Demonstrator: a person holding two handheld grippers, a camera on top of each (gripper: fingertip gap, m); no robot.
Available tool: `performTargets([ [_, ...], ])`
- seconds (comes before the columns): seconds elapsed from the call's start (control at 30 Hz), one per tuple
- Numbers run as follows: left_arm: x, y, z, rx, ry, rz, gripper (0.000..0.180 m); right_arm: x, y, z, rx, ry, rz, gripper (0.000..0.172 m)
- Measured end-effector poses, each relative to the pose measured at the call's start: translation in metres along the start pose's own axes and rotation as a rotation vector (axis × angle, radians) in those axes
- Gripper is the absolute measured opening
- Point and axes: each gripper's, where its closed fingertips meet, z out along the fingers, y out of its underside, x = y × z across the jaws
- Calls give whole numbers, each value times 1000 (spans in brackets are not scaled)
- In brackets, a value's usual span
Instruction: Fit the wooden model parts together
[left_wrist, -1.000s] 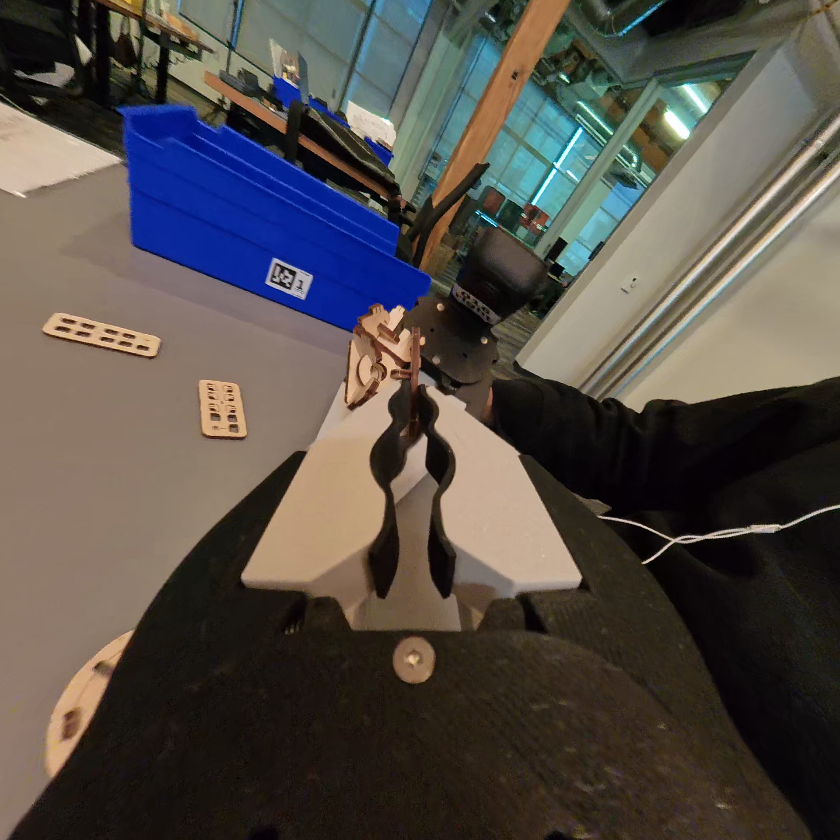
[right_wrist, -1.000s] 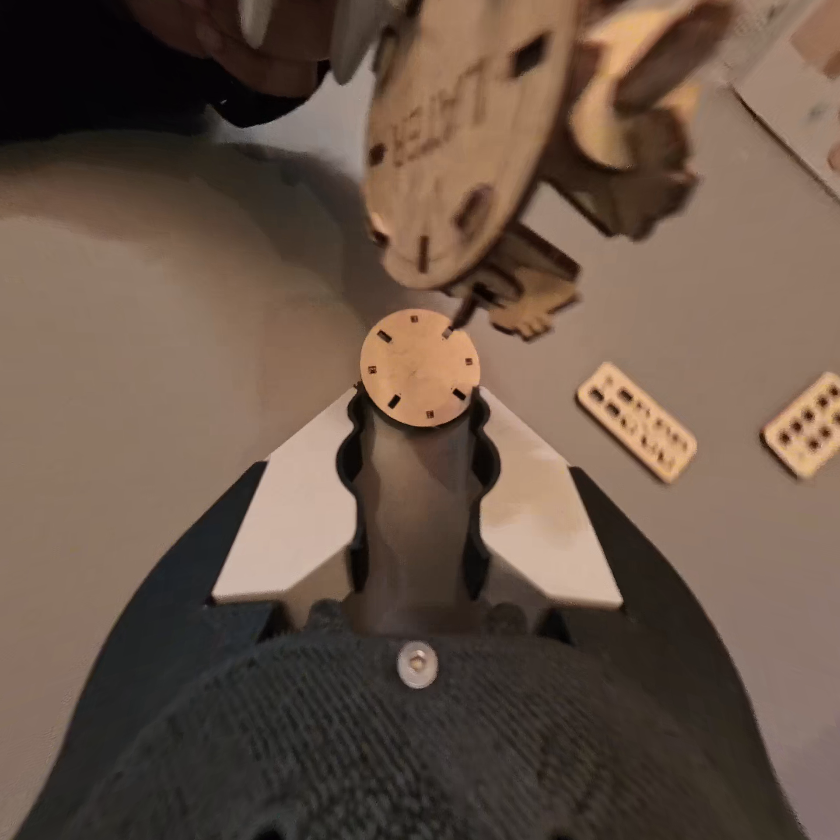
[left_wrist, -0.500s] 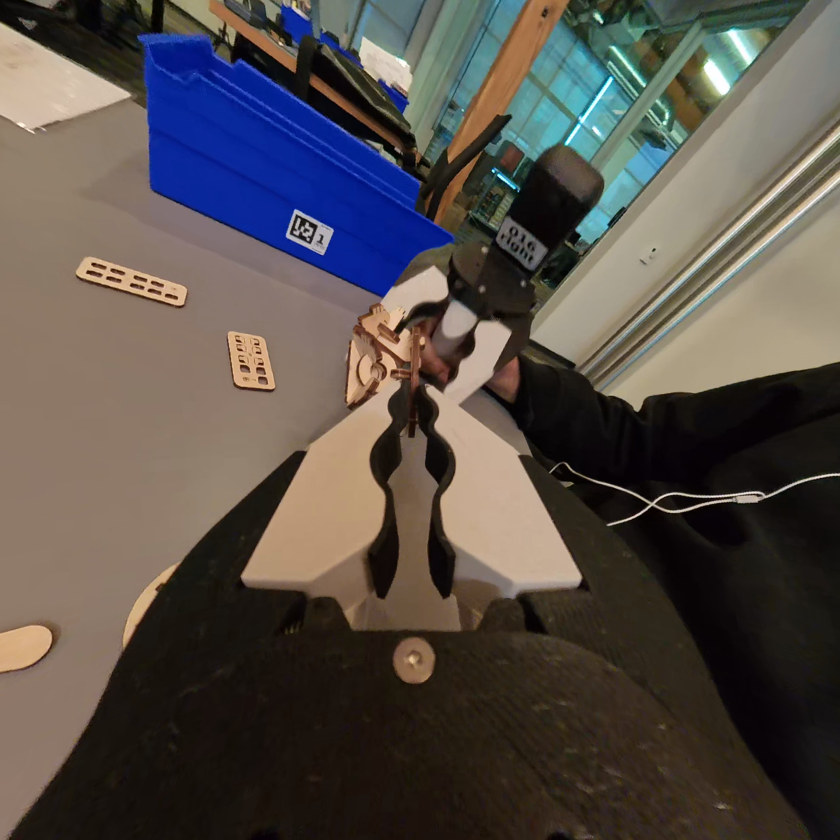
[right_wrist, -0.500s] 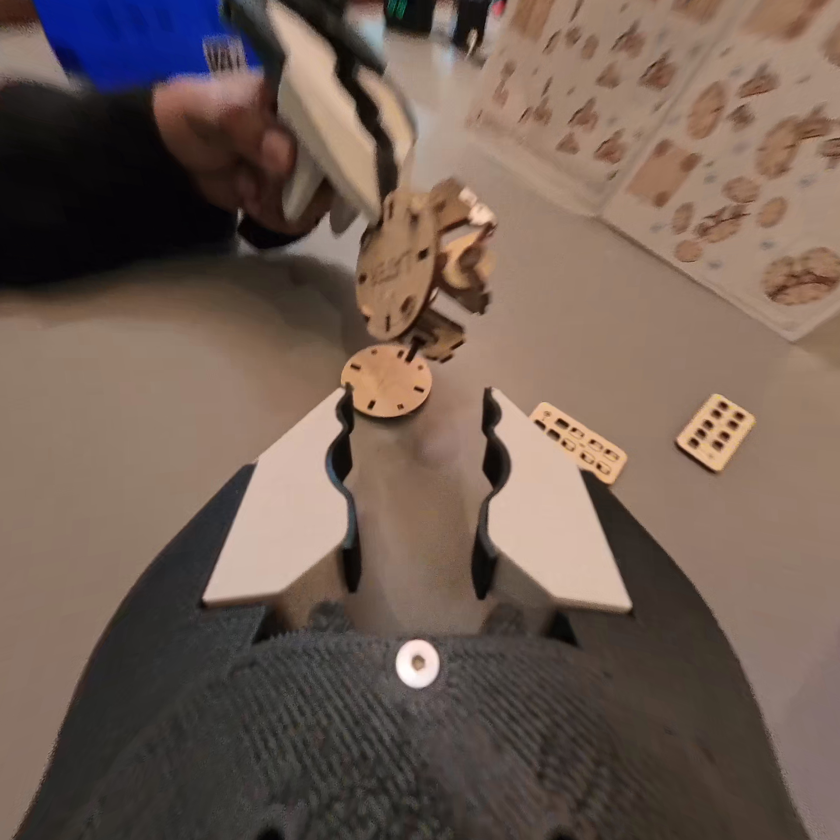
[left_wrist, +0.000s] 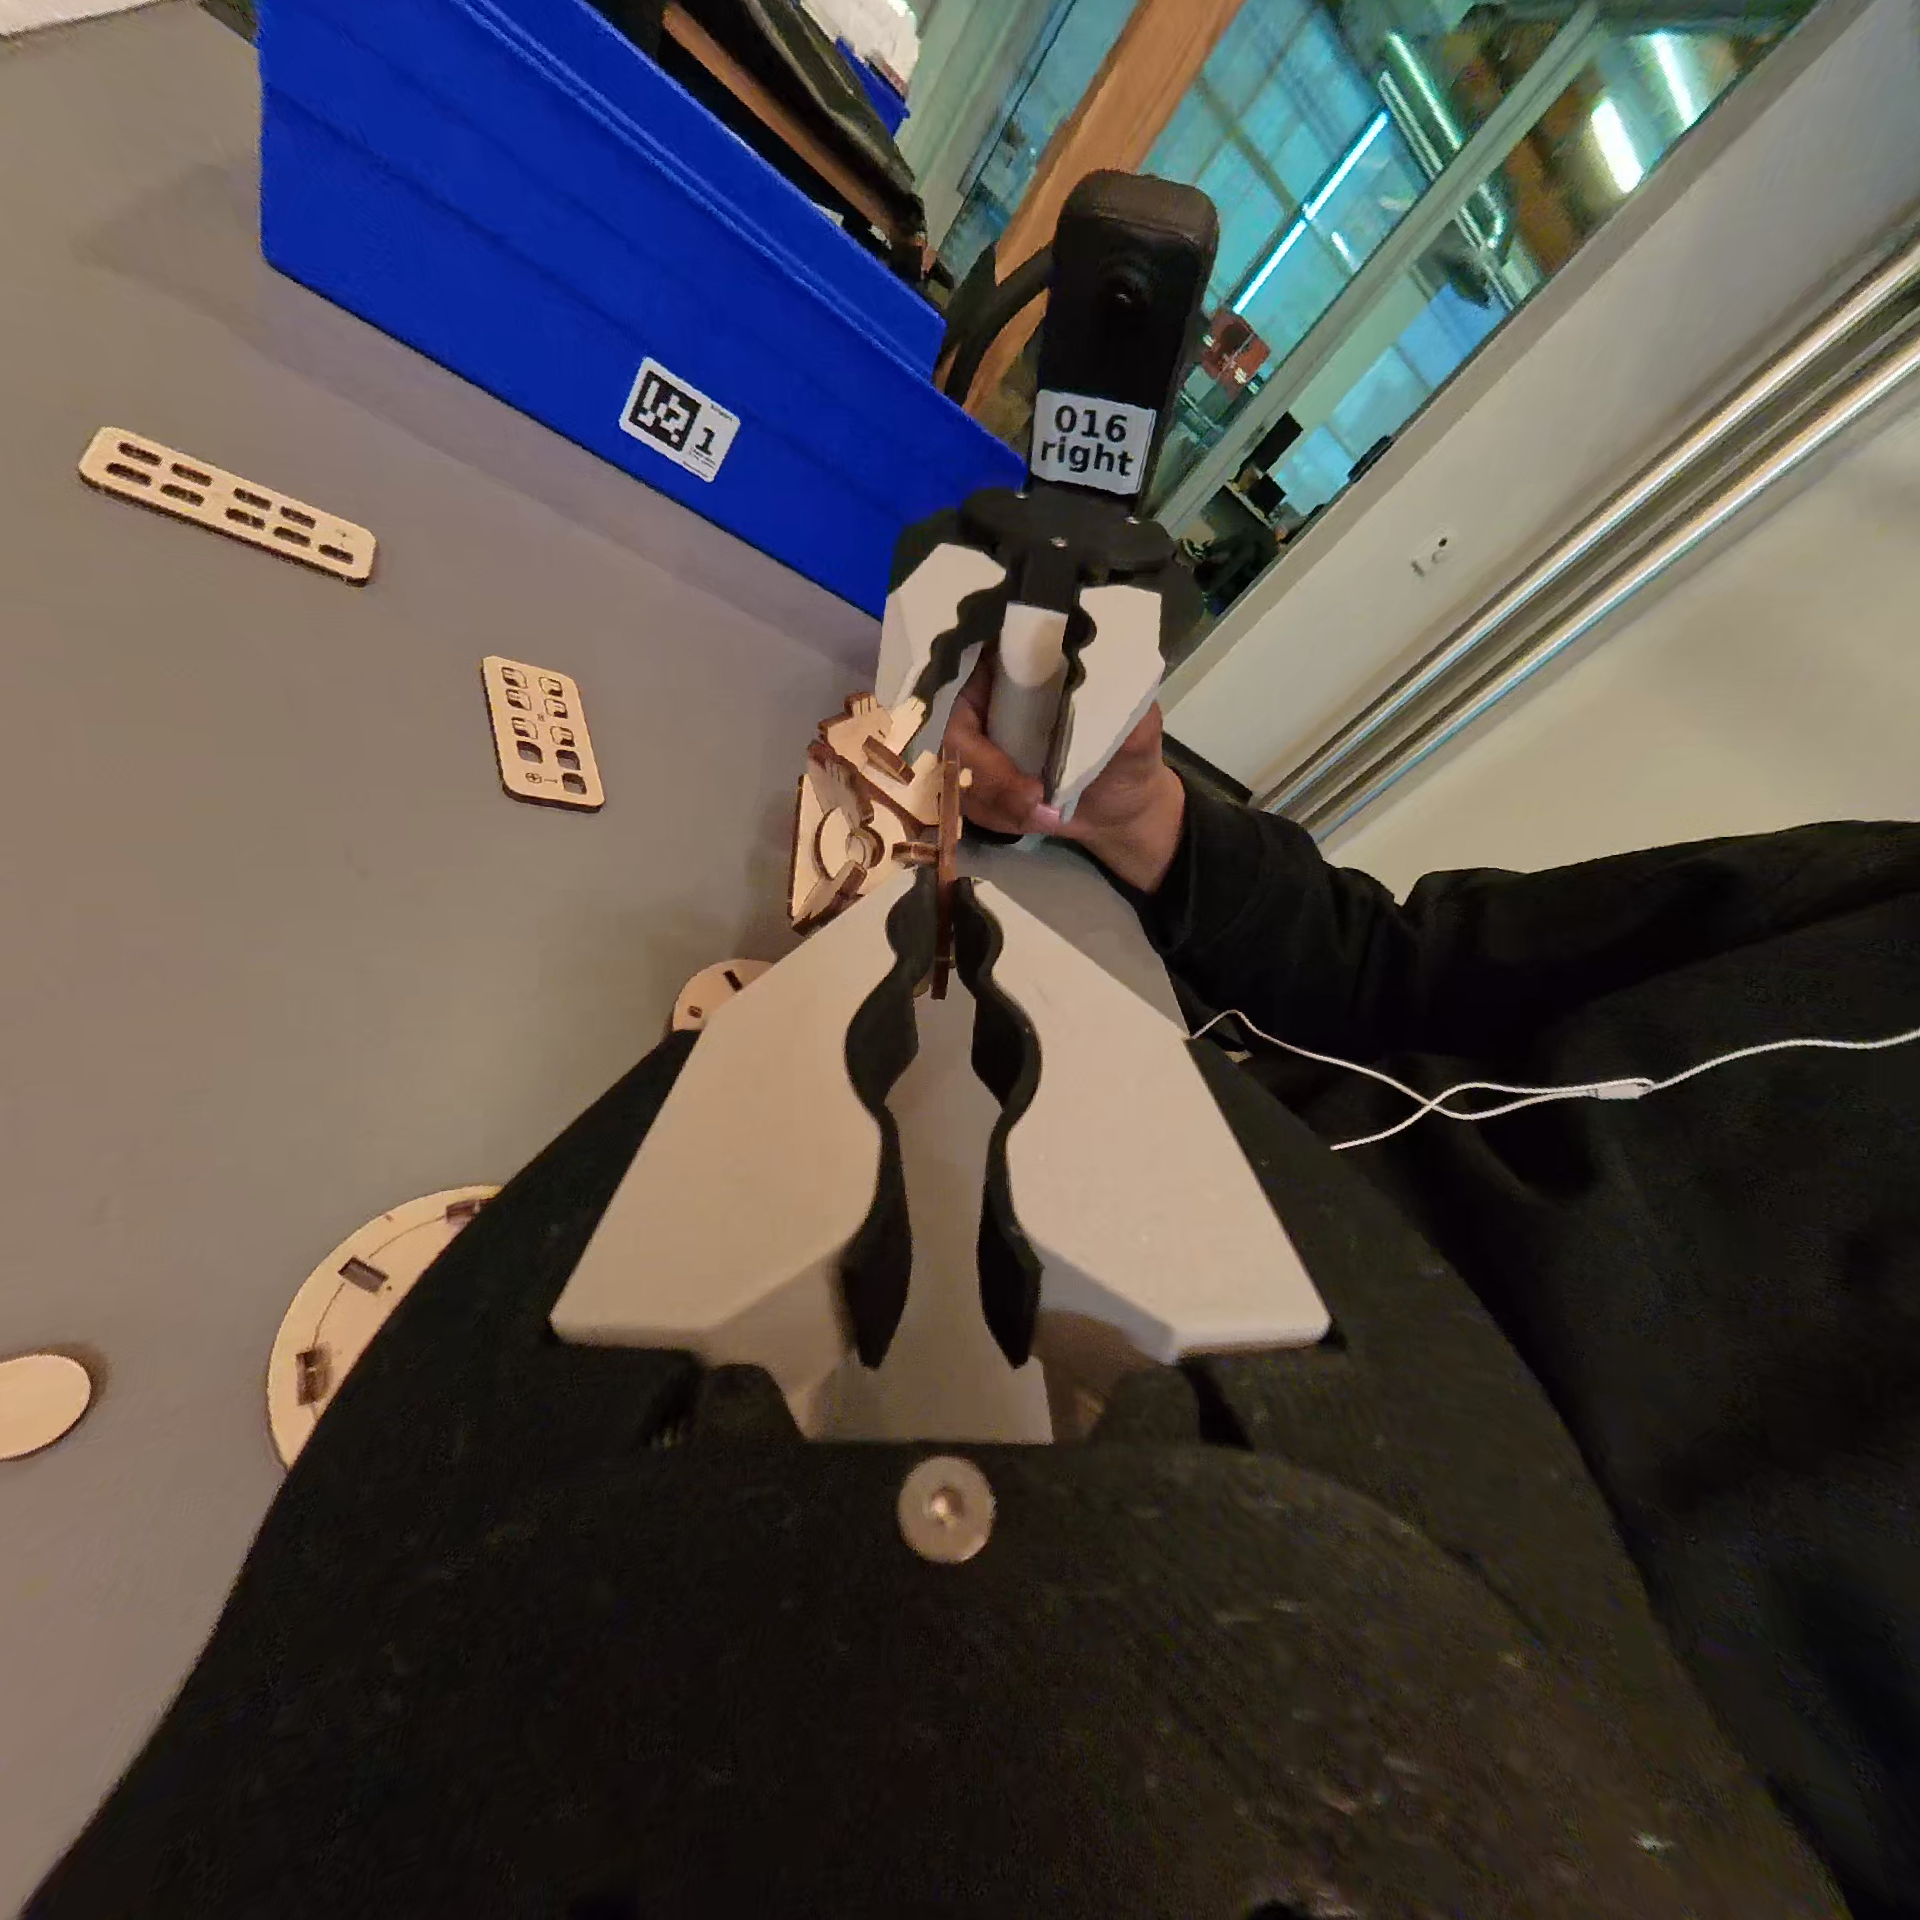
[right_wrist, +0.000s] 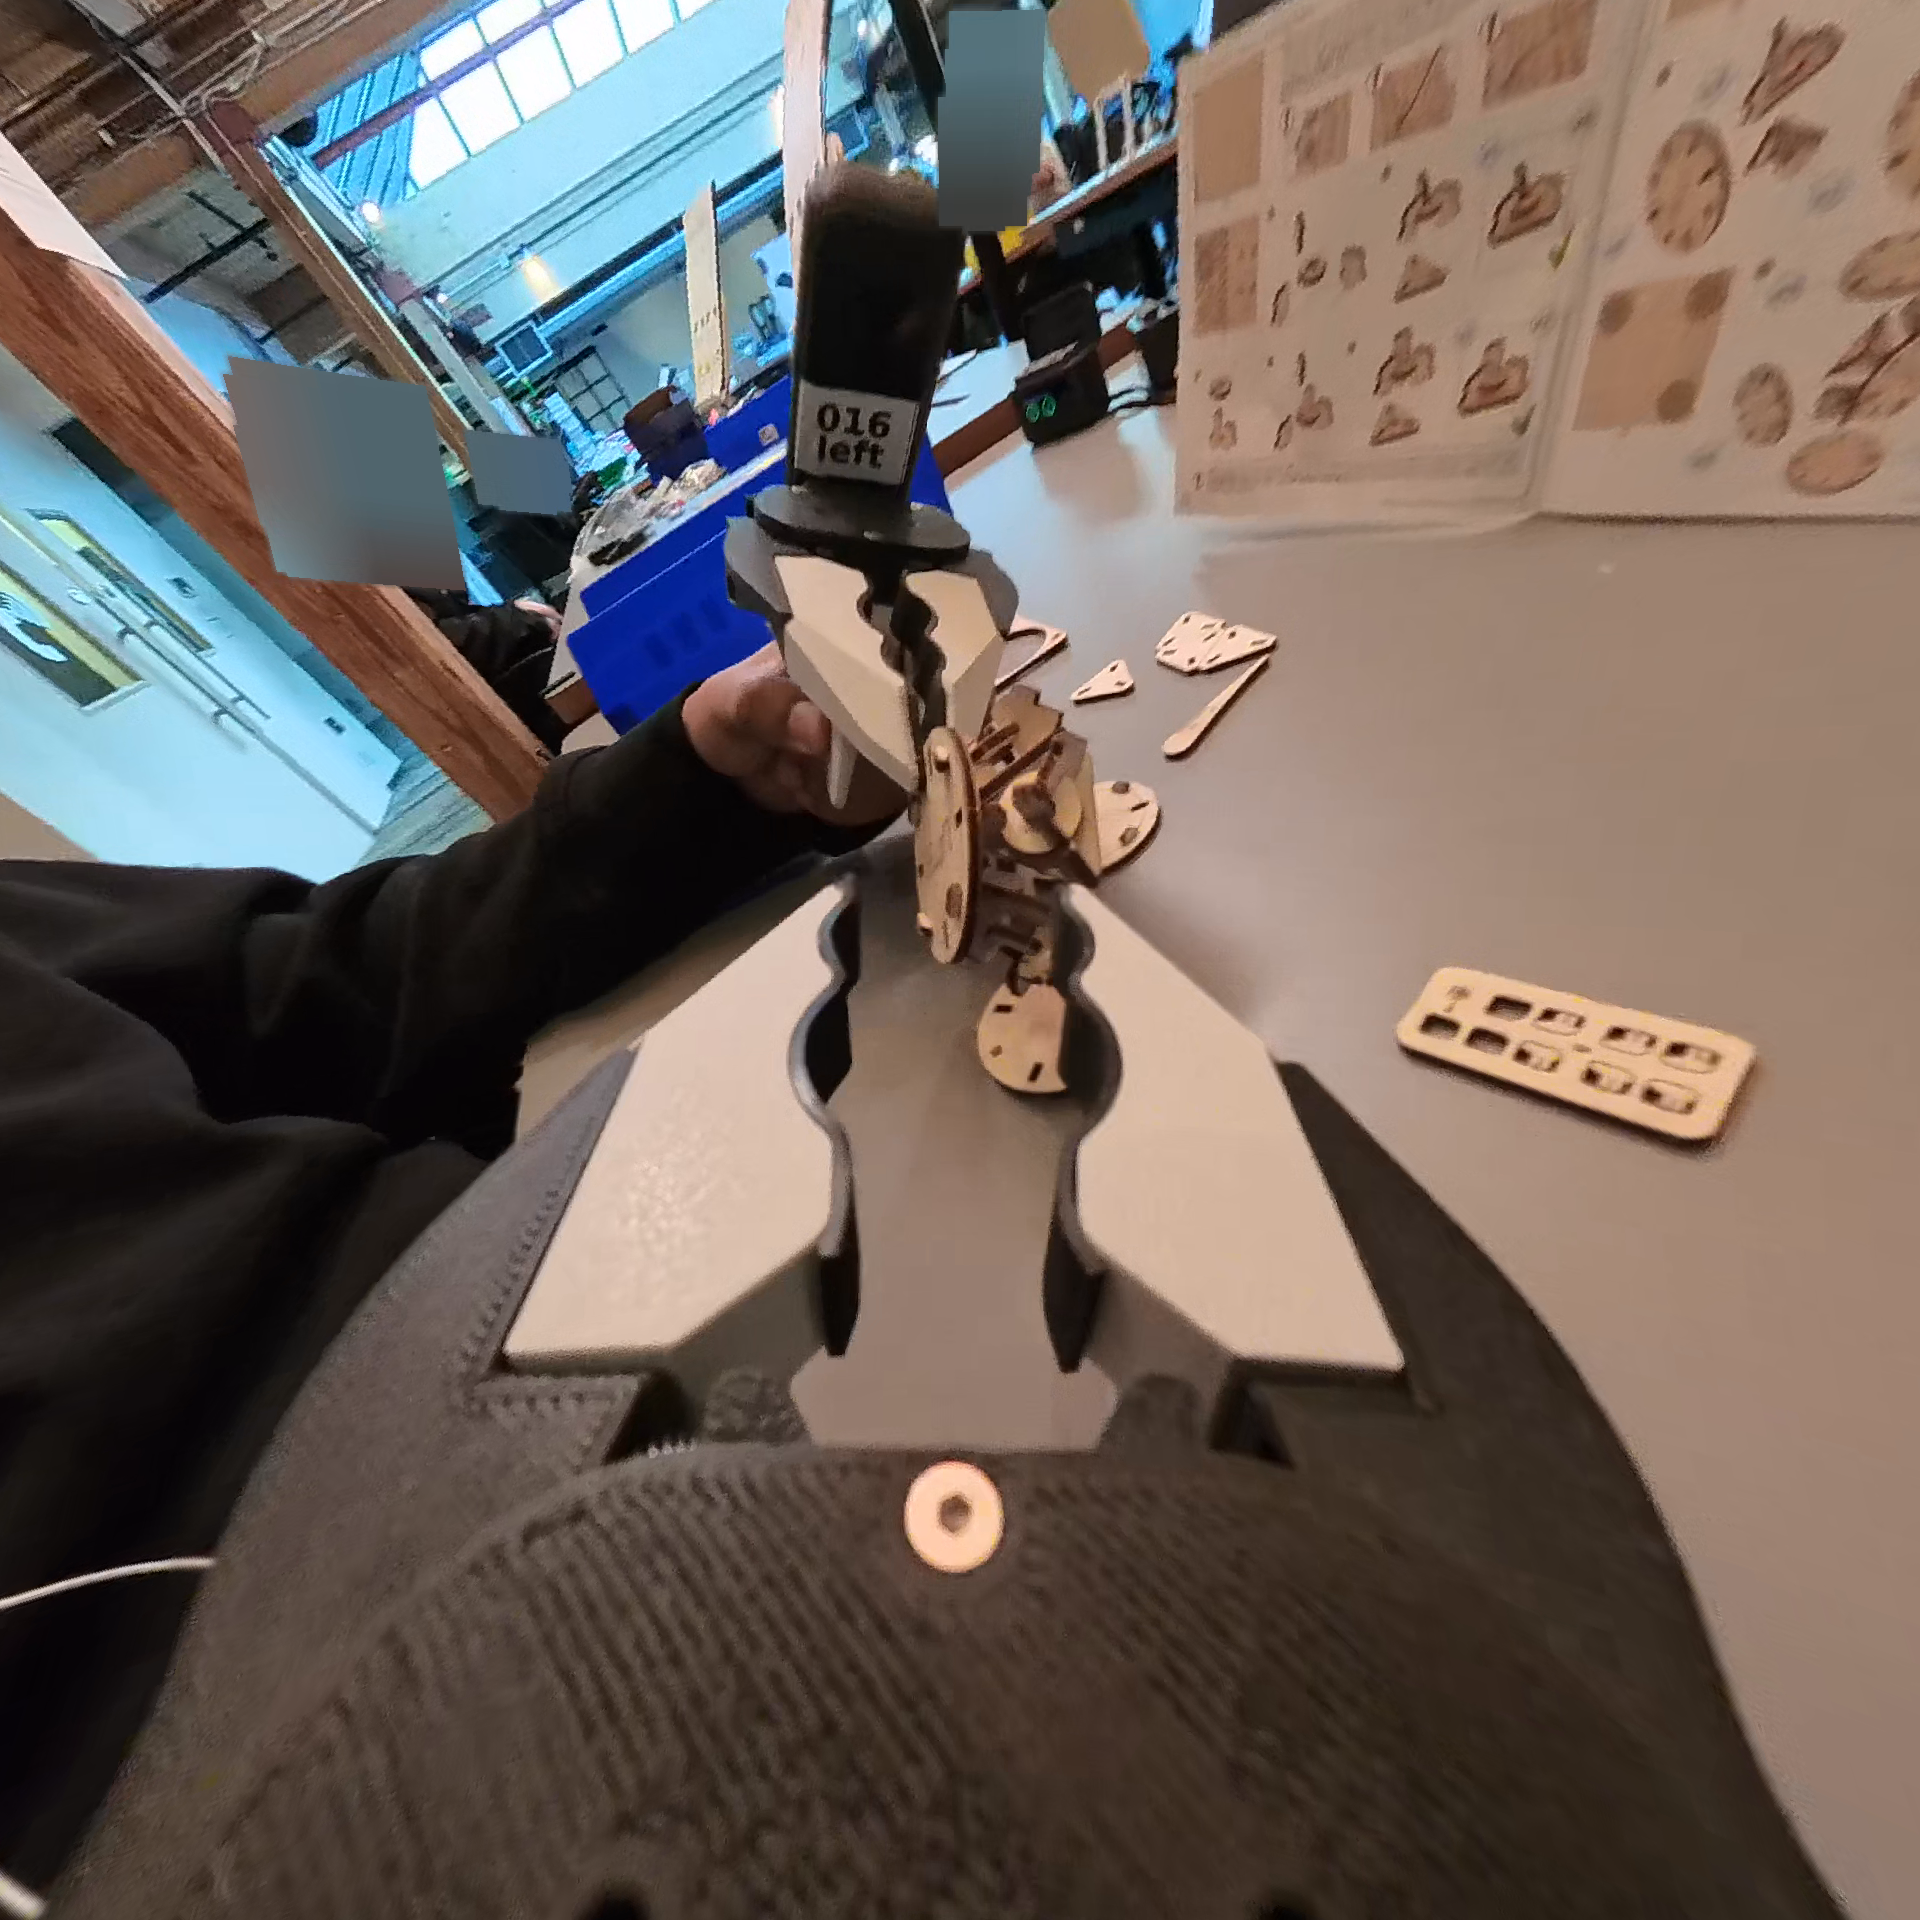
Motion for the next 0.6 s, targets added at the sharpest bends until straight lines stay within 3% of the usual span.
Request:
performTargets([
  [0.23, -5, 12, 7, -60, -7, -6, 0, 2, 22, 22, -153, 50, -2, 23],
  [0.4, -7, 18, 5, -84, 15, -32, 0, 5, 27, 25, -182, 101, -36, 6],
  [0.6, -1, 24, 4, -129, -9, 53, 0, -4, 30, 25, -202, 56, -58, 3],
])
